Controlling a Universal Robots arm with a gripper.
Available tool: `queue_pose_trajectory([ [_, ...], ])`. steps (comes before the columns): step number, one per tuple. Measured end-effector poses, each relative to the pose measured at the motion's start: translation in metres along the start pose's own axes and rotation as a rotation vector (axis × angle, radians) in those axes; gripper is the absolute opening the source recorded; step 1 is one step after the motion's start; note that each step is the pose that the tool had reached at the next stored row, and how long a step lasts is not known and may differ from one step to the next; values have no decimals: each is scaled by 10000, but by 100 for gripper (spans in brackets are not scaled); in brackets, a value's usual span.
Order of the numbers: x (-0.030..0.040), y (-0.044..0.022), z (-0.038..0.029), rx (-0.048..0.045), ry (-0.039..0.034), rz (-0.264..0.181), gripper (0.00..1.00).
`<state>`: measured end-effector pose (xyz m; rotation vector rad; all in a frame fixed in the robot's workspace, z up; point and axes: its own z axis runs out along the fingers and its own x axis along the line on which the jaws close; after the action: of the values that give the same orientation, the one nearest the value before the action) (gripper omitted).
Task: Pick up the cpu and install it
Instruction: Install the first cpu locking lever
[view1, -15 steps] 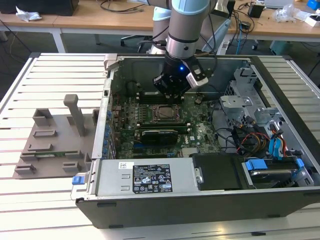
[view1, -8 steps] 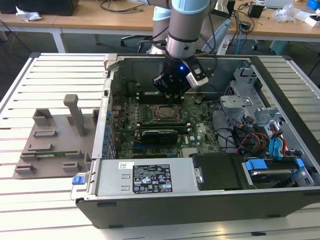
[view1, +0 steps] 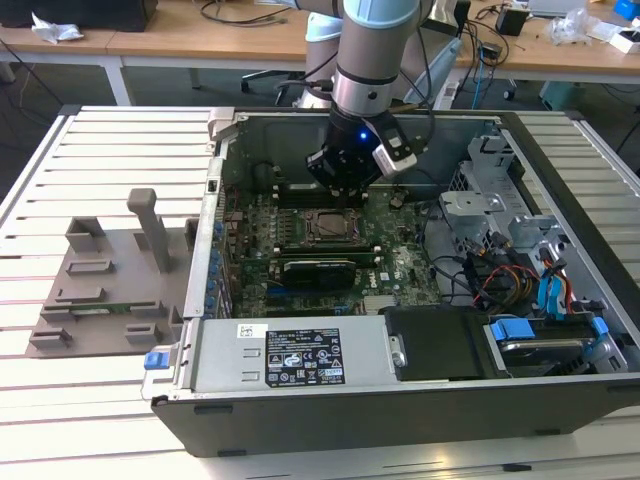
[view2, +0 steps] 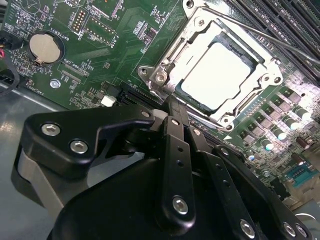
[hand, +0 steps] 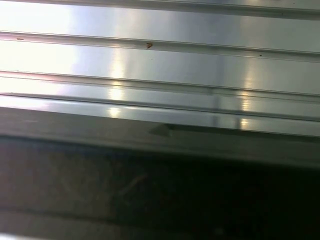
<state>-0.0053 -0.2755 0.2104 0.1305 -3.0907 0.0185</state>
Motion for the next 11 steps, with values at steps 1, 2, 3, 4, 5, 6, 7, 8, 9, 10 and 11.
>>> queue_pose_trajectory([
  [1, 0, 0, 0, 0, 0, 0, 11],
  [2, 0, 0, -1, 0, 0, 0, 11],
  [3, 0, 0, -4, 3, 2, 0, 11],
  [4, 1, 0, -13, 3, 1, 0, 11],
  [5, 1, 0, -21, 4, 0, 0, 11],
  [6, 2, -1, -31, 7, 2, 0, 11],
  [7, 2, -1, -45, 9, 1, 1, 11],
  [8, 3, -1, -59, 10, 1, 1, 11],
  [9, 4, -1, -80, 12, 1, 1, 11],
  [10, 5, -1, -99, 14, 1, 1, 11],
  [11, 5, -1, -108, 14, 1, 1, 11],
])
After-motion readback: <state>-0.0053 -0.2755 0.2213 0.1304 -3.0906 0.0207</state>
